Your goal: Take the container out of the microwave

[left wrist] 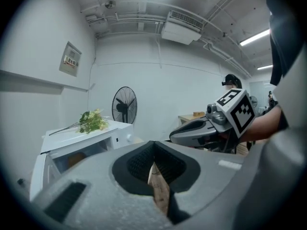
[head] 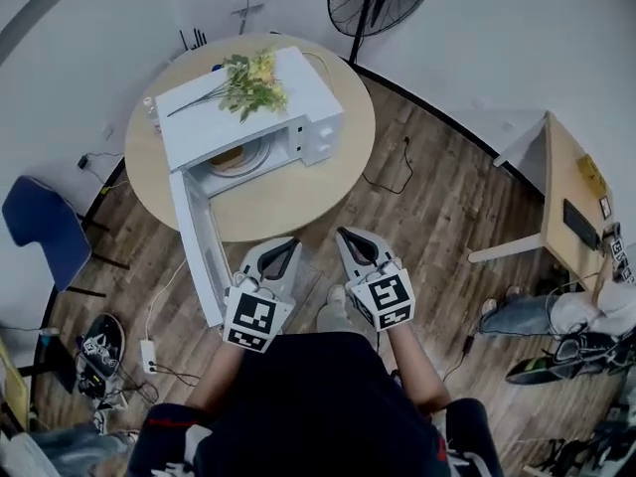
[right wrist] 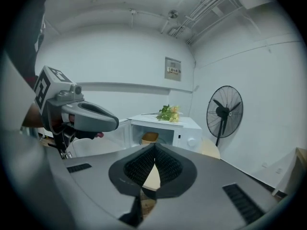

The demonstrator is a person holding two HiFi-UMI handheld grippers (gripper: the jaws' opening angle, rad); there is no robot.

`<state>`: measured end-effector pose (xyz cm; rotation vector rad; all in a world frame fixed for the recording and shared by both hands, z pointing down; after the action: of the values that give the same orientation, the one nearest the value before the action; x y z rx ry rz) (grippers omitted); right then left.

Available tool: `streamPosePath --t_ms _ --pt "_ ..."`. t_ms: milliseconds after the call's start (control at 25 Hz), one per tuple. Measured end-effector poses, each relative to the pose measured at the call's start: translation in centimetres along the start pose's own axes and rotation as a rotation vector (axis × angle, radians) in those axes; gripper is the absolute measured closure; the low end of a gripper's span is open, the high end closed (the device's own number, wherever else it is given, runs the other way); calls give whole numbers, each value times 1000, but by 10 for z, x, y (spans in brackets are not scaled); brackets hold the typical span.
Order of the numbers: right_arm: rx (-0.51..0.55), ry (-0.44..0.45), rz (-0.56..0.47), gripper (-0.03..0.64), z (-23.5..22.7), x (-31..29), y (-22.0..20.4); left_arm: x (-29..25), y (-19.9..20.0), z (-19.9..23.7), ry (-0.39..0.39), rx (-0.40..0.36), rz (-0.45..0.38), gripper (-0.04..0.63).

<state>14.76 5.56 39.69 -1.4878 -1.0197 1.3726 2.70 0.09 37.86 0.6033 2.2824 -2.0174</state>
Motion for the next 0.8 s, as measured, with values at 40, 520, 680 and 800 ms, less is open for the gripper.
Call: streamPosePath --t_ms 40,520,680,800 --pt "9 34 2 609 -3 -9 2 -5 0 4 27 7 8 581" --pt "94 376 34 609 -23 -81 14 -27 -8 27 320 99 106 581" --pt "123 464 51 609 -28 -94 13 -34 -10 30 398 124 128 581" --pt "143 517 69 609 -31 -101 10 -37 -15 30 449 147 147 581"
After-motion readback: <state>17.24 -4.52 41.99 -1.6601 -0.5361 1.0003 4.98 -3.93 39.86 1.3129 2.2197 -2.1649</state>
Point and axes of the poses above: the fingertips, and each gripper's own axes: x backward along the fingers, z to its left, y out of its top, the point moved 5 cm from there along x, backward along the fingers, and after that the axes turned 6 degrees about -x, right-handed, at the moved point
